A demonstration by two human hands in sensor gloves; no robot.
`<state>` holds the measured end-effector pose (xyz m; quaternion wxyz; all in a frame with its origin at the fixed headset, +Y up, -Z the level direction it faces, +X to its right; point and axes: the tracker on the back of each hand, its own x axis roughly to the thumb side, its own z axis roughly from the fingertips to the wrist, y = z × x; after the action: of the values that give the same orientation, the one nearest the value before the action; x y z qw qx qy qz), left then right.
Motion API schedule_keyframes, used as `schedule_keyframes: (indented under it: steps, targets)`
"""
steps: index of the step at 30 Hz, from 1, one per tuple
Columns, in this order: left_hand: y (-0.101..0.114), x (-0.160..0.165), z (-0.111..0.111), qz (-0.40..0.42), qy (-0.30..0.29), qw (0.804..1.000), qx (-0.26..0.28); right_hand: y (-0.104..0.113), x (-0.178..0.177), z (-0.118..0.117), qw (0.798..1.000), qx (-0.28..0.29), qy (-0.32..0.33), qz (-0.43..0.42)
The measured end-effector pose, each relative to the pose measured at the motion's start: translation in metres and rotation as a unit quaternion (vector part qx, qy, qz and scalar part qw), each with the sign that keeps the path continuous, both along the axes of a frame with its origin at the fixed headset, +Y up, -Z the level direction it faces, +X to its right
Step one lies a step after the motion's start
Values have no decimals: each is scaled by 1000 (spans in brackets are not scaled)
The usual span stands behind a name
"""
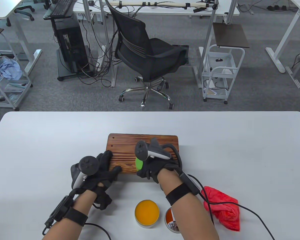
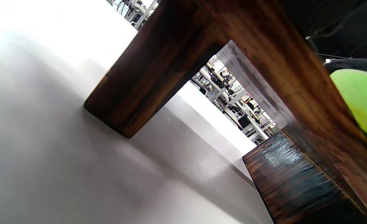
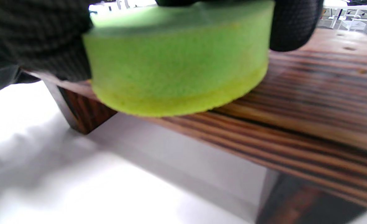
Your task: Dip and apply wood wax on stool
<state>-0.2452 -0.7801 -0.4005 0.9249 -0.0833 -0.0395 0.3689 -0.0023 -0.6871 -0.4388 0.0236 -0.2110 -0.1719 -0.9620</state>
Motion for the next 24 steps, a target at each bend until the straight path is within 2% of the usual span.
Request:
schedule_keyframes:
  steps: [5, 8, 11, 16, 18, 20, 22, 24]
  targets:
    - [0, 0, 1, 1, 0, 1000, 0, -2, -7, -9, 999, 9, -30, -10]
    - [0, 0, 0, 1, 0, 1000, 0, -5, -20, -4, 1000, 8, -6, -26]
    - [0, 0, 1, 1, 0, 1000, 0, -2, -19, 2, 1000, 10, 5, -3]
    - [0, 0, 0, 2, -1, 1000, -2, -2, -20, -9, 999, 11, -36, -3]
    - [0, 0, 0, 1, 0, 1000, -2, -5, -29, -8, 999, 23, -29, -17]
    - [0, 0, 0, 2, -1, 1000, -2, -7, -38, -4, 999, 10, 3, -35]
    - [0, 0, 0, 2, -2, 1000, -3, -4, -39, 1, 1000, 11, 21, -12]
    - [0, 0, 0, 3, -1, 1000, -3, -2, -35, -2, 1000, -2, 14, -11]
